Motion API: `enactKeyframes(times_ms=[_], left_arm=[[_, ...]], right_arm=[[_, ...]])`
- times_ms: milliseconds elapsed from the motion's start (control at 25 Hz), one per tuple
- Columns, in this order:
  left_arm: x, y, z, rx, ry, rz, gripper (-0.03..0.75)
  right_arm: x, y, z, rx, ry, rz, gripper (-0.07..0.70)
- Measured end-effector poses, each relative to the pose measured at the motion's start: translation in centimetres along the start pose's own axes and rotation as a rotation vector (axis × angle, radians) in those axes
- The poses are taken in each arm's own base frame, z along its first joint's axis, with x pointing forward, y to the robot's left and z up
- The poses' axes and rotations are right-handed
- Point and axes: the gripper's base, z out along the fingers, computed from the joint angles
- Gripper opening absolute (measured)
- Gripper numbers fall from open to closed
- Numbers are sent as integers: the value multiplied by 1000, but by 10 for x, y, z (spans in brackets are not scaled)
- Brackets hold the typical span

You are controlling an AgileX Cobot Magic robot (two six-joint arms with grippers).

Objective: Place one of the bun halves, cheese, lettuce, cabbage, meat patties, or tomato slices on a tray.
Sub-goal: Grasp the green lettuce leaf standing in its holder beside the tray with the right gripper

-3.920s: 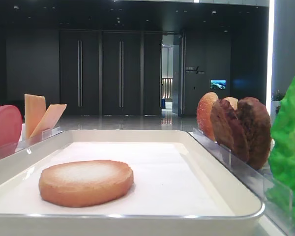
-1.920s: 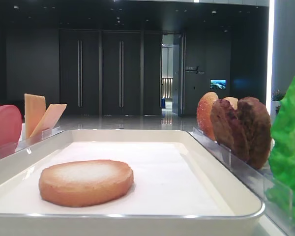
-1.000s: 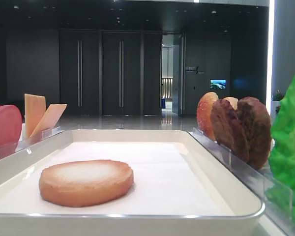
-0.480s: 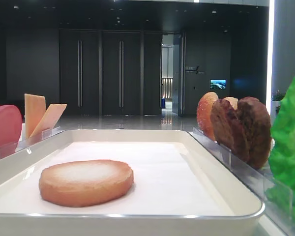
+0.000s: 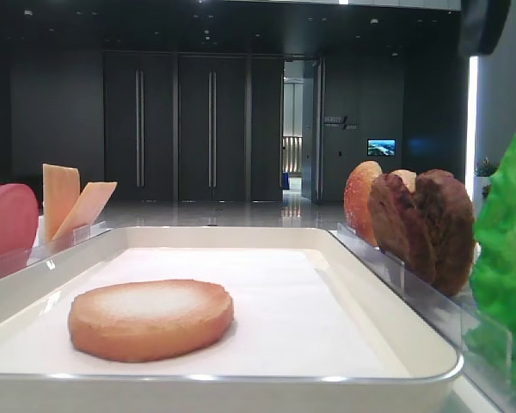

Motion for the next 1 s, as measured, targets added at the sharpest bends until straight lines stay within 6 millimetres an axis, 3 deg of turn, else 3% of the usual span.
enactKeyframes(times_ms=[480,1000], left_arm=[[0,0,0,0,0,0,471],[0,0,0,0,0,0,471]], right_arm=[[-7,2,24,64,60,-30,424],[-9,-1,26,99,53,-52,415]])
